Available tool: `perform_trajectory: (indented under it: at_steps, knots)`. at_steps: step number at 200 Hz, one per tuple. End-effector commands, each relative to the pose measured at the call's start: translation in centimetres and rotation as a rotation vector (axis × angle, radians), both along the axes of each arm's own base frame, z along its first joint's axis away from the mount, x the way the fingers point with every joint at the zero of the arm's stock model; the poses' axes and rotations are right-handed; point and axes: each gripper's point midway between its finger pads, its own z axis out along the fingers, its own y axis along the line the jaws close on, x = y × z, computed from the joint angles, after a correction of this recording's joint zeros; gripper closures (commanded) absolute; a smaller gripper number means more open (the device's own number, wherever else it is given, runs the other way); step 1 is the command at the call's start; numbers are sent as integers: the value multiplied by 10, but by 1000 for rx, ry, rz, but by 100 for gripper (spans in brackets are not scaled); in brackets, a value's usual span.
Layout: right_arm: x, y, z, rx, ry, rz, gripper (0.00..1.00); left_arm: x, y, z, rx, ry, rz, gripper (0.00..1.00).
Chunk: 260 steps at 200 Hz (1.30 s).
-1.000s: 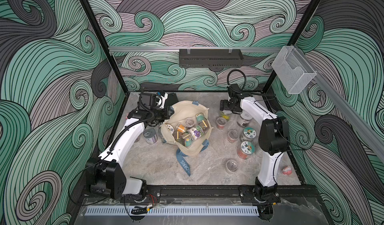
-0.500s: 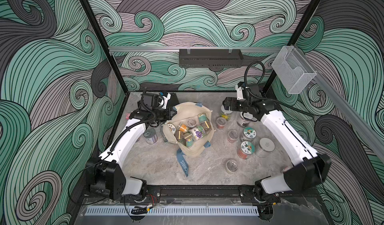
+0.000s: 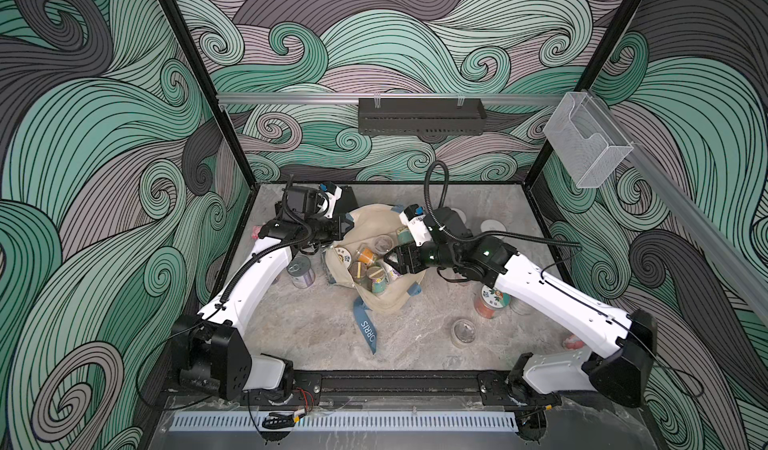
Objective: Take out the seed jars from the canvas bag
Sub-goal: Pick up the seed jar from the canvas bag.
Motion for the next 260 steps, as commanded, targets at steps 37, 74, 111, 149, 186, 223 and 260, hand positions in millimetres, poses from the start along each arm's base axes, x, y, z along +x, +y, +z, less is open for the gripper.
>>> perform_trajectory:
  at_steps: [37, 74, 111, 149, 186, 223, 260]
  knots:
    - [46, 18, -35, -215, -116, -123, 23, 7, -5, 7, 10, -21, -6, 100]
    - [79, 20, -67, -394, -167, -165, 15, 7, -5, 8, 9, -12, -9, 100]
    - [105, 20, -94, -484, -161, -201, 13, 6, -4, 9, 11, -17, -6, 100]
    - [126, 14, -110, -500, -128, -231, 13, 7, -3, 8, 17, -10, -1, 100]
    - [133, 23, -122, -482, -100, -194, 14, 9, -1, 6, 21, 1, 7, 100]
    - [140, 25, -133, -509, -87, -203, 12, 9, -1, 6, 21, 0, 8, 100]
    - [145, 19, -151, -546, -62, -226, 12, 9, -1, 6, 20, 1, 8, 100]
